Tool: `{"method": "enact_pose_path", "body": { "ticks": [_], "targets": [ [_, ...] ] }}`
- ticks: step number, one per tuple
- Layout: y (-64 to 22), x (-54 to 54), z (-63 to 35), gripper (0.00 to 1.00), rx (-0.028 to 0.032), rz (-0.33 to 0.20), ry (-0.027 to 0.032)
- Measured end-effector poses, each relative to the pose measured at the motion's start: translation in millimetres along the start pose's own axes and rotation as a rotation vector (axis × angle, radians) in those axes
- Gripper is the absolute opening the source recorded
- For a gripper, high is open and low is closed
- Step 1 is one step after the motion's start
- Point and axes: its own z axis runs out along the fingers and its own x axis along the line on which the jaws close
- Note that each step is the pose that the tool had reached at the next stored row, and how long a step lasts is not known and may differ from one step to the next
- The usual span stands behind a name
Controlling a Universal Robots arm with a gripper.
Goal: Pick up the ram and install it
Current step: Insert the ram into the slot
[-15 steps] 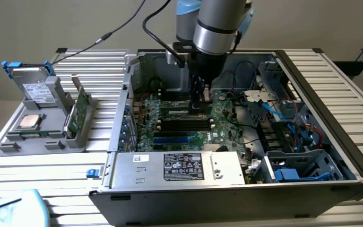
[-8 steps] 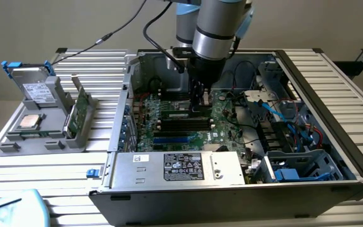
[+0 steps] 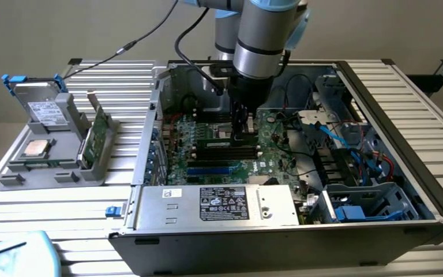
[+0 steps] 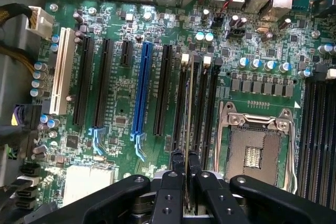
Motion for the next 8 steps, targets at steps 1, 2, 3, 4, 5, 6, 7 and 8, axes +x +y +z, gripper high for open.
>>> {"method": "enact_pose_path", "body": {
  "ticks": [1,2,3,4,5,6,7,8],
  "targets": [
    [0.1,0.1,0.6,0.14,0.0003,0.0,0.0002],
    [0.2,0.2,0.9,0.14,0.0004,0.001,0.0004],
    [0.4,0.4,1.2,0.14,0.0004,0.002,0.0002],
    [0.7,0.5,1.6,0.14,0.0005,0.003,0.0],
    [0.9,0.8,1.9,0.14,0.0005,0.004,0.0001],
    [1.1,1.5,2.2,0.14,0.0004,0.004,-0.0001],
    [1.2,2.4,2.4,0.14,0.0005,0.004,-0.0002],
    [1.3,3.9,2.6,0.14,0.0004,0.004,-0.0001]
  ]
}}
